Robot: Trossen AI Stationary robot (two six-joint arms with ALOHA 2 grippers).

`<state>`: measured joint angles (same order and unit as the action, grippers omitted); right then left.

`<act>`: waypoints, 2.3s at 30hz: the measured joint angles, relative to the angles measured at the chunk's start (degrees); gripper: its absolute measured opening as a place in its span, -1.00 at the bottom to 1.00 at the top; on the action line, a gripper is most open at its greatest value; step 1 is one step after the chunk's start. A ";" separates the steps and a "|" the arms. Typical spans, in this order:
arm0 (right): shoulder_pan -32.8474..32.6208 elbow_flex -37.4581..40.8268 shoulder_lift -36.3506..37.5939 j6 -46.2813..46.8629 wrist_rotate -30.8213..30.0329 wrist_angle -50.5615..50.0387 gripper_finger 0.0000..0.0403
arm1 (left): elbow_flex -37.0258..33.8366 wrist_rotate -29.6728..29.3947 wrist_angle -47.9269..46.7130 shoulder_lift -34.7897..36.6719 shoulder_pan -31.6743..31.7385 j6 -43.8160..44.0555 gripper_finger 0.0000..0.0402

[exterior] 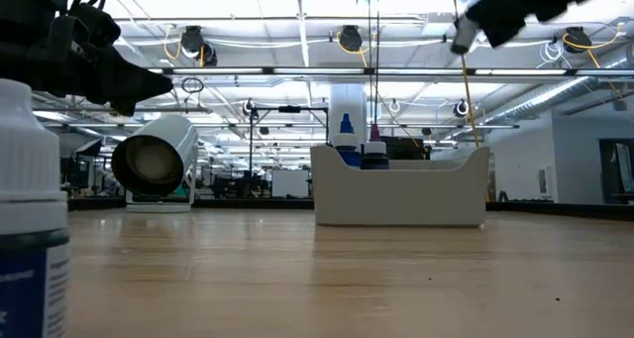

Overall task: Pick & Place food coloring
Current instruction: Put the bottom small blue food coloring bottle into the bin

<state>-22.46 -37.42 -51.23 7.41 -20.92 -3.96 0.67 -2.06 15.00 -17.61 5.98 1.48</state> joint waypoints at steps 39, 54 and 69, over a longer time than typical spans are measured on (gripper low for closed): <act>12.04 28.35 24.33 -6.32 1.63 28.65 -0.78 | 0.00 -7.00 2.61 0.00 -0.01 -2.60 -0.78; 20.10 7.46 -5.39 -3.75 1.64 11.48 -0.78 | 0.00 -7.03 4.56 0.00 -0.01 -4.22 -0.78; 21.22 7.10 -16.31 7.62 1.21 13.93 -0.78 | 0.00 -7.04 4.28 0.00 0.00 -4.29 -0.78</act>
<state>-1.23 -30.32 -67.53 15.03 -19.70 9.97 0.67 -9.10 19.28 -17.61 5.97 -2.81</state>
